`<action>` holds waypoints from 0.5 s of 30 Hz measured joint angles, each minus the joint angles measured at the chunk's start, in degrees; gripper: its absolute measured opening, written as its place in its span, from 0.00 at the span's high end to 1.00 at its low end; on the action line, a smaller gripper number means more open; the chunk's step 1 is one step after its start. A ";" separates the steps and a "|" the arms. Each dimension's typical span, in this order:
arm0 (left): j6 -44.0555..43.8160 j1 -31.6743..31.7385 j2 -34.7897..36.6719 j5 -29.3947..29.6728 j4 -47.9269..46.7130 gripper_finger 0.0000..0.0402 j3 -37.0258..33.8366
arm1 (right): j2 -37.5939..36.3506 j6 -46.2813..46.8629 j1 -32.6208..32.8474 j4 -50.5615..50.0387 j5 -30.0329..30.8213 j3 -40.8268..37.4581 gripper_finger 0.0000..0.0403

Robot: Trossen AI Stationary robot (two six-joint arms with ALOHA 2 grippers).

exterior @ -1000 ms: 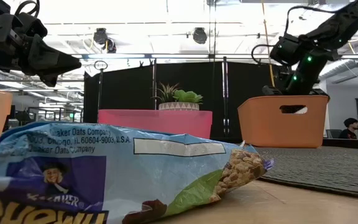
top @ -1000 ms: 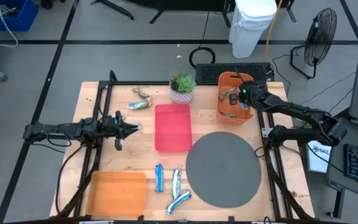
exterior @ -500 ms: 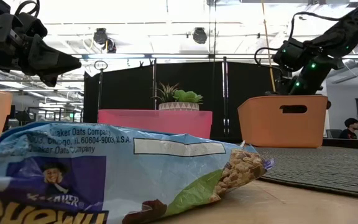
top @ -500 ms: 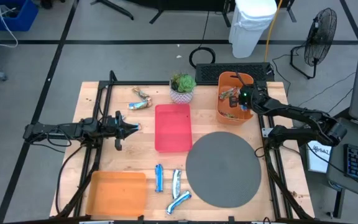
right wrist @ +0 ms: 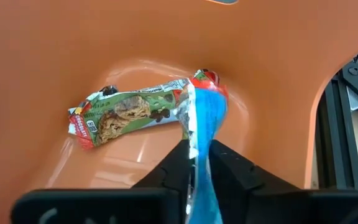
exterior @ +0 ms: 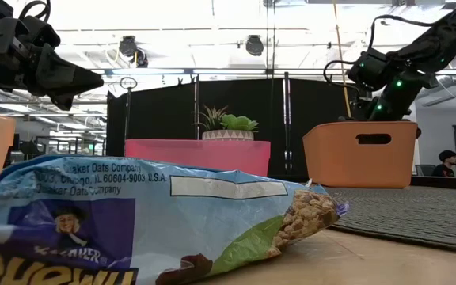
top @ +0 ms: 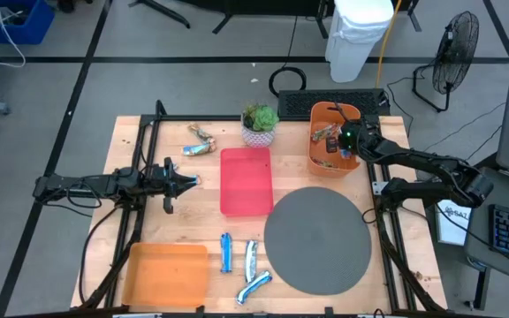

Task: Pick and place Granola Bars by type
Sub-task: Put the green/red granola bar into the top right orange bin, then put the blue/orange granola bar into the pink bin

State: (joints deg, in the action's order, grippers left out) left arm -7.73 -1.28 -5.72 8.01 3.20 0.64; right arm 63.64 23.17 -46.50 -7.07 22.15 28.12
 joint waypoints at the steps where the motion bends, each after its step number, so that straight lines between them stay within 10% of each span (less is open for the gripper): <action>1: -0.01 0.01 -0.02 0.00 0.00 0.82 0.00 | 0.00 -0.18 0.00 0.00 -0.01 0.00 0.84; 8: -0.01 0.00 -0.02 0.00 0.00 0.82 0.00 | -0.52 -0.39 0.00 0.86 -0.89 0.00 0.72; 15: -0.01 0.01 0.00 -0.02 0.00 0.82 0.00 | -6.94 -3.28 0.03 5.21 -16.09 0.43 0.70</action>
State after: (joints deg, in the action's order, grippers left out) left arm -7.74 -1.27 -5.72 7.99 3.20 0.64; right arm 56.70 19.89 -46.47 -1.86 6.06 28.55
